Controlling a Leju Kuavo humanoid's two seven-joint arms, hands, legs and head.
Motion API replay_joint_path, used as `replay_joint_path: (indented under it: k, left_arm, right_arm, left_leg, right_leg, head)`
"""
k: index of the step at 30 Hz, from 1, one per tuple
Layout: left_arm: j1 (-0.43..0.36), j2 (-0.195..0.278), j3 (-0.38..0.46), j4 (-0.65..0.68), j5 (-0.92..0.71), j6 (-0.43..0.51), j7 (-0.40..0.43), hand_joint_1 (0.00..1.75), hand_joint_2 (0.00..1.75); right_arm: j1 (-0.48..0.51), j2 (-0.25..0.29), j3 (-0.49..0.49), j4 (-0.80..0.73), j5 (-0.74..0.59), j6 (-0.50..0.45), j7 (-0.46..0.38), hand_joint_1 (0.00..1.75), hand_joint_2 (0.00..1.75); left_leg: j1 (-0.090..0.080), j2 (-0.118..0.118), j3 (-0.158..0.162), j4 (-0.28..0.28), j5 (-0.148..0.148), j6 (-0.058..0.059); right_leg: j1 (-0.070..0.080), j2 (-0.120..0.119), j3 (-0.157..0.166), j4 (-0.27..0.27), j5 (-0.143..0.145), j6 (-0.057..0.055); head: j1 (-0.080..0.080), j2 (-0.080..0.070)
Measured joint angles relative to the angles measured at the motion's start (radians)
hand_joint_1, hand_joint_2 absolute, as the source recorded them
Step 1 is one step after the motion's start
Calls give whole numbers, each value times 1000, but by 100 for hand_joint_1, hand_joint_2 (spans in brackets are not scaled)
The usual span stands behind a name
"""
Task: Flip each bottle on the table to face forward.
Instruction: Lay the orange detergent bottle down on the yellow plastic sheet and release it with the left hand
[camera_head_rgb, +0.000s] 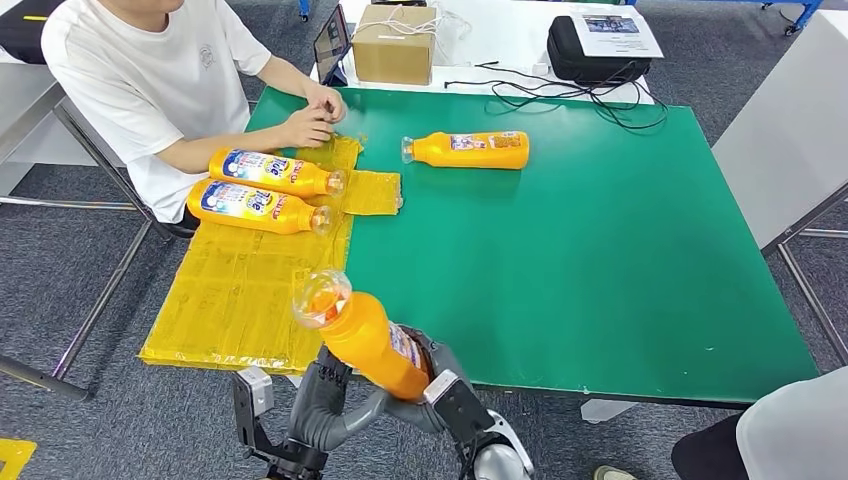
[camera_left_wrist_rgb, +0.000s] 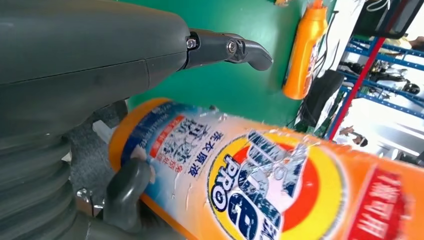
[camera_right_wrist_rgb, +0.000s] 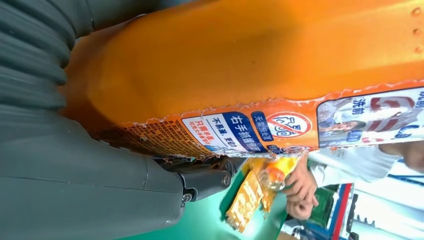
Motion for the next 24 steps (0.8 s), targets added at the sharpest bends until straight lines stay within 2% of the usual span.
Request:
replay_joint_path:
  k: [11,22,23,24]
  left_arm:
    - [-17,8,-29,-50,-3,41,-35,0,175]
    - [-56,8,-22,-38,74,-7,-5,3,175]
    - [-57,8,-21,-35,77,-11,-4,37,175]
    - [-59,8,-20,-33,79,-14,-3,80,175]
  right_arm:
    - [-59,1,118,61,4,28,-9,175,175]
    - [-121,-4,162,117,-26,44,-16,175,175]
    - [-122,-5,163,117,-28,45,-16,175,175]
    - [-123,-6,165,118,-31,46,-15,175,175]
  left_leg:
    - [0,0,0,0,0,0]
    - [0,0,0,0,0,0]
    - [0,0,0,0,0,0]
    - [0,0,0,0,0,0]
  right_leg:
    - [0,0,0,0,0,0]
    - [0,0,-1,0,0,0]
    - [0,0,-1,0,0,0]
    - [0,0,-1,0,0,0]
  head:
    - [0,0]
    - [0,0]
    - [0,0]
    - [0,0]
